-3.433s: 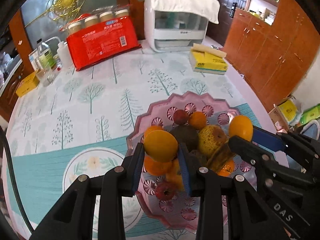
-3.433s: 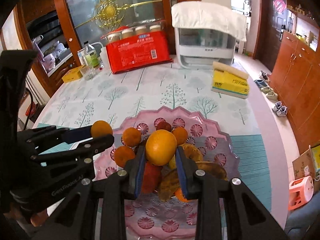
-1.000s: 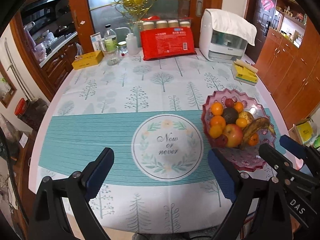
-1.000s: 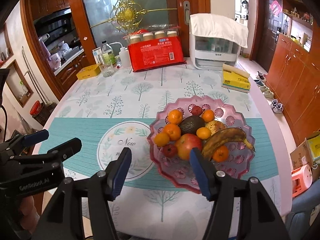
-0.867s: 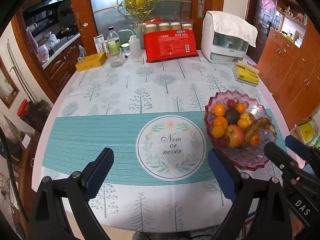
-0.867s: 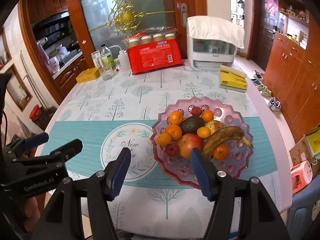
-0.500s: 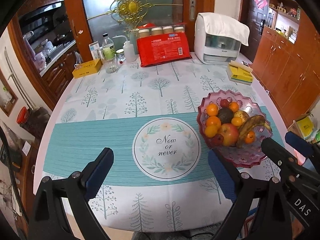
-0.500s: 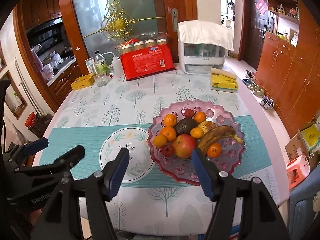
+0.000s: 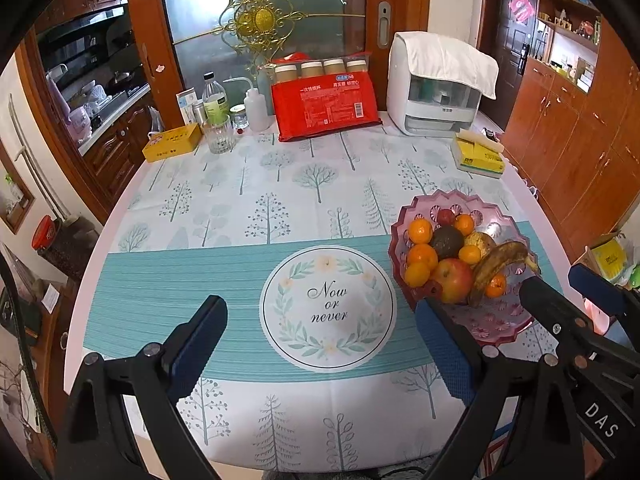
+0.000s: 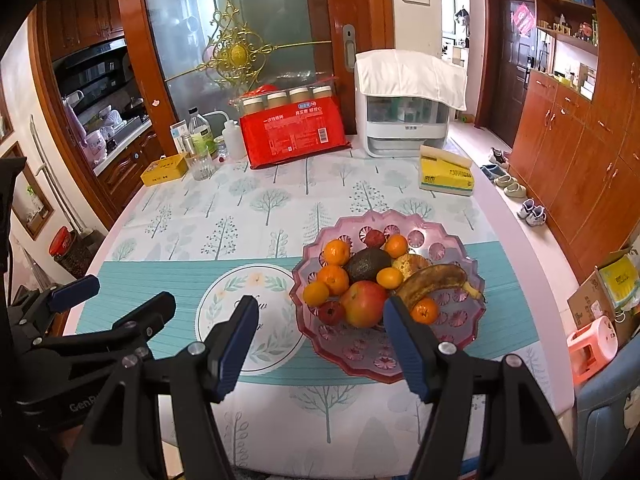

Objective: Organize fruits

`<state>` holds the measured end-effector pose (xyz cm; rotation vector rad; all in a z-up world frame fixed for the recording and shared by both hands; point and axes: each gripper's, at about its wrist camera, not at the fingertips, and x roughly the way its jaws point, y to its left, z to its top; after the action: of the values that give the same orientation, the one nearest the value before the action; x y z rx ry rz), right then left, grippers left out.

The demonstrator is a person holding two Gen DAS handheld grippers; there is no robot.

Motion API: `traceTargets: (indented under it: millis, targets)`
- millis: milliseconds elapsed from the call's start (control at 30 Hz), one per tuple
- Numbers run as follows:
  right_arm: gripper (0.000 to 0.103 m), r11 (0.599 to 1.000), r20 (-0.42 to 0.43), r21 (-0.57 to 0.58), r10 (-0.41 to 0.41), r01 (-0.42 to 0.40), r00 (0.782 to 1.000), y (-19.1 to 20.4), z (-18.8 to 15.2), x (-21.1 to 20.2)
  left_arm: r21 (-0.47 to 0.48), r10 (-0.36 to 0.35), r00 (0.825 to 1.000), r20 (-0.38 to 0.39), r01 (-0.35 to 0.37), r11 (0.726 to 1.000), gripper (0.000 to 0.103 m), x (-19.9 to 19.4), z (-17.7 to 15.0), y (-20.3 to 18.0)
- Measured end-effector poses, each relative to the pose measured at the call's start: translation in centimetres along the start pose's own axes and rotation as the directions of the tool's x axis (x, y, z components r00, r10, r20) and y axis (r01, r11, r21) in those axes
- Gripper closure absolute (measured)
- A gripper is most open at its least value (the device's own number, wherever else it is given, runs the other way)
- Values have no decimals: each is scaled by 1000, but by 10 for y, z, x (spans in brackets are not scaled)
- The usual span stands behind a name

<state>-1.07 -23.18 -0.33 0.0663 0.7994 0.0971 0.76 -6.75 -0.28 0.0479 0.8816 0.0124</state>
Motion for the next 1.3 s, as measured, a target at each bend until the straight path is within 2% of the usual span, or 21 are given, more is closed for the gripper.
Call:
traceTargets:
  millis: [433, 833, 1300]
  targets:
    - [37, 1000, 0, -2, 2, -2, 1000, 0, 5, 3, 0, -2, 1000, 0, 2, 1000, 8, 1, 2, 1]
    - [37, 1000, -25, -6, 22, -22, 999, -2, 14, 20, -22, 8, 1000, -21, -9, 1000, 8, 14, 18, -1]
    - [37, 999, -37, -5, 32, -32, 999, -7, 13, 25, -29, 14, 999, -35, -15, 999, 8, 17, 10, -2]
